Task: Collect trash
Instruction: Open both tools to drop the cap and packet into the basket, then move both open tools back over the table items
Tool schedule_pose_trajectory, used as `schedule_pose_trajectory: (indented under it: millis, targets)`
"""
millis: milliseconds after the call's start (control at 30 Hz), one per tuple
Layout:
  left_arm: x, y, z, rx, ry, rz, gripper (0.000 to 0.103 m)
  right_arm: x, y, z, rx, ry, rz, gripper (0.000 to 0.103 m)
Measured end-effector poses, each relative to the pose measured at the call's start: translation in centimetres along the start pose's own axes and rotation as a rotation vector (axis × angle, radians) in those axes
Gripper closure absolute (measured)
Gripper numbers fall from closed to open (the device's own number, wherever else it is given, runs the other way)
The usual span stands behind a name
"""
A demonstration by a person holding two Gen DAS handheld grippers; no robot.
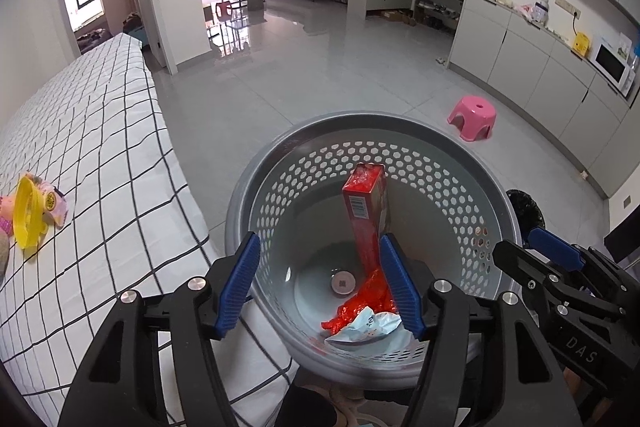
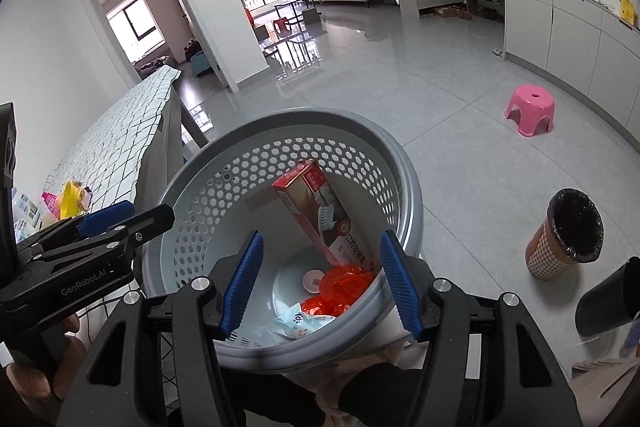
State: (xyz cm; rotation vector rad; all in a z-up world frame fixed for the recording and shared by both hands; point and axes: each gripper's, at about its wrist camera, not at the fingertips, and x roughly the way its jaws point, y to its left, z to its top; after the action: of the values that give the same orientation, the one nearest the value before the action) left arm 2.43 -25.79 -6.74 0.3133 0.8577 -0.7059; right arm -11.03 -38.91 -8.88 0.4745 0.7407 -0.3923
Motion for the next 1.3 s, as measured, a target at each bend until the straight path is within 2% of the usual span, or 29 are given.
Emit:
schedule_pose_trajectory:
  millis: [167, 233, 467, 700, 1033, 1300]
  targets:
    - [-0.9, 0.6, -0.3, -0.012, -0.017, 0.004, 0.038, -0.6, 0.9, -0.2, -0.013, -0.014, 0.004, 0.041]
    - [-1.3, 0.9, -0.4, -0.02, -0.025, 0.006, 0.034, -0.9, 1.3, -0.2, -0.021, -0.022, 0.006, 0.039]
    - [-2.7, 2.5, -0.9, -0.059, -0.047, 0.016, 0.032, -1.7, 3.1, -0.5, -0.047, -0.04, 0.024, 0.035]
    - [-4.8, 5.2, -2.0, -0.114, -0.081, 0.057, 0.026, -1.9, 5.7, -0.5, -0.095, -0.046, 0.064, 0.033]
    - [-8.2, 11.7, -4.7, -0.239, -0.116, 0.178, 0.015, -0.8, 12.3, -0.2, -0.219, -0.036, 0.173, 0.031]
    - [-11.1, 18.9, -7.3, -0.368, -0.137, 0.304, 0.014, 1.3, 18.8, -0.2, -0.328, 0.006, 0.289, 0.031]
